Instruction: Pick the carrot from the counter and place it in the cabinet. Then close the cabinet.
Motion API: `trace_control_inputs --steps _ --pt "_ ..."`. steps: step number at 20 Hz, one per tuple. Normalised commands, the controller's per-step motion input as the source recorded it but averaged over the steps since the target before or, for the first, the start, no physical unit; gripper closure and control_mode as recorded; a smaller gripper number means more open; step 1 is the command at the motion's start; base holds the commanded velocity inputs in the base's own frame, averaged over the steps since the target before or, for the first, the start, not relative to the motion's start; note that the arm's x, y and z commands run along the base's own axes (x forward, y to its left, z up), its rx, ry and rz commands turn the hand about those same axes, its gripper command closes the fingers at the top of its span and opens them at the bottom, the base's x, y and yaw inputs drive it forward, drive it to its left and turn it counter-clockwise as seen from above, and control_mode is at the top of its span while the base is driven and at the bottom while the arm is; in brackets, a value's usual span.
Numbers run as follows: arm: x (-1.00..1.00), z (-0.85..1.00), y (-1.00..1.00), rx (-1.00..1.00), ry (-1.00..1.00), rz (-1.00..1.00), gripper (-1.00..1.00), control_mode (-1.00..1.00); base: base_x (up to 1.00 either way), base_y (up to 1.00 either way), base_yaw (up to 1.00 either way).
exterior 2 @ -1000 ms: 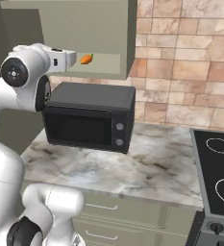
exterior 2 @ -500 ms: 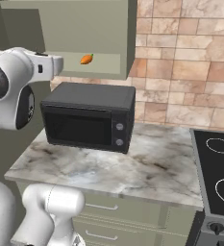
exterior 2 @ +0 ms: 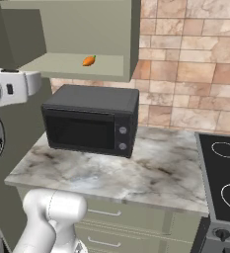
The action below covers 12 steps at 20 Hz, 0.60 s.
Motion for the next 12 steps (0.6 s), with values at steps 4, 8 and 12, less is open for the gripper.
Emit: trace_control_inputs --steps 4,8,12 --pt "-1.0 0.0 0.27 -0.05 0.0 0.06 -1.0 -1.0 0.0 0.0 0.0" --pt "-1.0 0.0 0.36 -0.05 0.0 0.06 -1.0 -1.0 0.0 0.0 0.0" --pt "-0.9 -0.03 0.51 -0.08 -0.02 0.02 -1.0 -1.0 0.0 0.0 0.0"
